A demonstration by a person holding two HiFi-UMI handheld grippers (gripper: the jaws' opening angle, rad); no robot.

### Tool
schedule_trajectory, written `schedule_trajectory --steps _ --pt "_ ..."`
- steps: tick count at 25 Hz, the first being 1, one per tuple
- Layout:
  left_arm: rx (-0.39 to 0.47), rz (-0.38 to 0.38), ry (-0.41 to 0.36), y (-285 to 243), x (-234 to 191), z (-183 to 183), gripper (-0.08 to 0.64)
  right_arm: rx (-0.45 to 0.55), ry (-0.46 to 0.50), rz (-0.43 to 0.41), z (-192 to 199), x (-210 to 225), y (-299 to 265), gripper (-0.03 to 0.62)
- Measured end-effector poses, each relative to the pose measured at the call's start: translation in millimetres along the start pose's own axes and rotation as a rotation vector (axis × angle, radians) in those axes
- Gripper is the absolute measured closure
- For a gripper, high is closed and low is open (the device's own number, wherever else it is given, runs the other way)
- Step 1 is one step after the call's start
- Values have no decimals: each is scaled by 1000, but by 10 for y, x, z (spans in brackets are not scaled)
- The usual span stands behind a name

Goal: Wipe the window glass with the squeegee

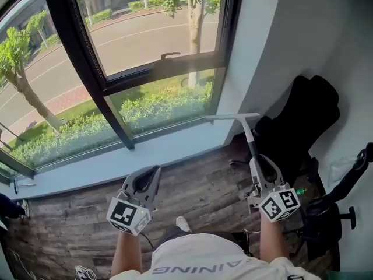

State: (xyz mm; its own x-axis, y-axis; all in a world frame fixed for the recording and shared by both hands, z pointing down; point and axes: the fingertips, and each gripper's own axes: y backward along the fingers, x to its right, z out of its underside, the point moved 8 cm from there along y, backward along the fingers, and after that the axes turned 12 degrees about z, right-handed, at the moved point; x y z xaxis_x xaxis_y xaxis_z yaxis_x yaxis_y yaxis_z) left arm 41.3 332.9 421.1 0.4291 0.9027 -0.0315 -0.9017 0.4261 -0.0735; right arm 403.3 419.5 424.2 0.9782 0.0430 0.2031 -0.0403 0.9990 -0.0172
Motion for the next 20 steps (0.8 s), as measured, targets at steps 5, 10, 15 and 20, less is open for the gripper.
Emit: schedule_trajectory --steps 5,10,15,20 --pt "6 -8 0 -3 -552 29 546 -8 20 -17 23 -271 -527 494" --pt "5 -16 13 -93 -859 100 546 -16 12 -29 82 -349 -937 494" --pt "-6 -36 17 -317 -1150 127 546 -32 14 -59 166 -292 -1378 494" --pt "-6 -65 2 -806 -1440 8 546 -23 10 -88 139 -3 -2000 494"
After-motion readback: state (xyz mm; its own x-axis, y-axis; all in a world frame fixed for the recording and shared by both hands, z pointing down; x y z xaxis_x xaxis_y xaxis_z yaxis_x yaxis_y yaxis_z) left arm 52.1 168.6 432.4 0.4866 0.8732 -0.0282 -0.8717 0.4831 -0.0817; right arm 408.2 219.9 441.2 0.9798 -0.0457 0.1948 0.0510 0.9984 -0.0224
